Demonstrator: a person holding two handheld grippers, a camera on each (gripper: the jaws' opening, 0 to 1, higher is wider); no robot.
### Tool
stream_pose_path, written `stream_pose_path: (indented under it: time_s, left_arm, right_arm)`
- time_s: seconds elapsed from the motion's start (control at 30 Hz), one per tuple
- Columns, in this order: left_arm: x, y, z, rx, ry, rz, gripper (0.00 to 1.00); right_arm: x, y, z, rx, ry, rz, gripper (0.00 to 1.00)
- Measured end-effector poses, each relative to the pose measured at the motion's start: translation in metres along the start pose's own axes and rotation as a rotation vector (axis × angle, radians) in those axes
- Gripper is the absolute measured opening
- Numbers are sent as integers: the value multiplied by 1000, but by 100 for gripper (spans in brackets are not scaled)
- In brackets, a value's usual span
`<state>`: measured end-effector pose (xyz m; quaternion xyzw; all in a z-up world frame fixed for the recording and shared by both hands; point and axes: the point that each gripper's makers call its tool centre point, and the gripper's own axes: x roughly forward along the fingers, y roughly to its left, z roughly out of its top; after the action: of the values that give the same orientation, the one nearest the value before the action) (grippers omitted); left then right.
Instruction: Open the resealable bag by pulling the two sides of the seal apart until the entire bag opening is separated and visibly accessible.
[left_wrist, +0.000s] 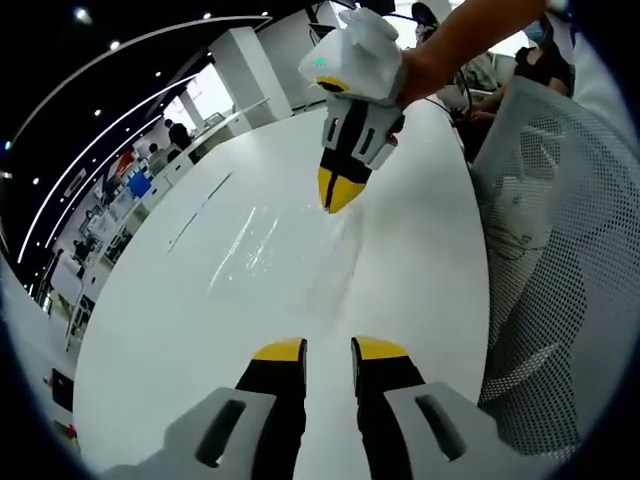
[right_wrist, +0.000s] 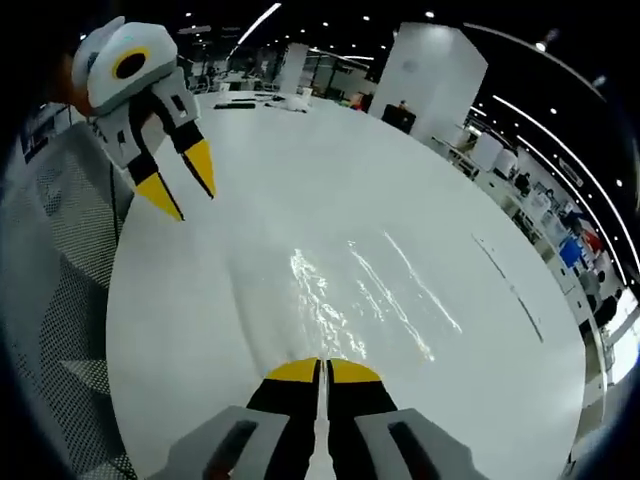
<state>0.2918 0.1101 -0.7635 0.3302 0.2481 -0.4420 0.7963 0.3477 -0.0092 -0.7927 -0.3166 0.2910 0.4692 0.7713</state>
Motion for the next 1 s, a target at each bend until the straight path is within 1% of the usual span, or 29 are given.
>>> stream_pose_path:
  time_s: [0.03,0.17,0.33,0.43,0.5,0.57,0.73,0.77,0.83,0.93,1.0]
  left_arm:
    - [0,0,0,-1,0,1,15]
    - [1,-3,-1,12,7,-4,15]
    - [-1,-4,-2,3,4,-2,15]
    - [-1,-4,-3,-4,5,-1,15]
    - [-2,-3,-3,-8,4,1,16]
    - [-3,1,-1,-3,-7,23,18]
    - [-4,5,1,-26,-12,40,27]
    - [-4,6,0,-45,-12,43,29]
    - [-4,7,0,-64,-15,48,33]
    - [-4,8,-2,-92,-11,50,38]
    - [-4,8,-4,-119,-7,51,41]
  right_arm:
    - [0,3,-1,23,2,12,2]
    - [1,6,-2,31,2,21,7]
    - [0,9,-2,60,-7,39,13]
    - [-2,11,-1,75,-18,47,19]
    - [-4,14,-2,89,-20,57,27]
    - [-6,16,-5,96,-23,62,35]
    - [-15,18,-7,142,-44,56,45]
    - [-18,17,-7,163,-54,46,48]
    - [-23,18,-7,185,-75,36,50]
    - [-28,19,-9,192,-79,28,52]
    - [-32,20,-11,227,-91,22,55]
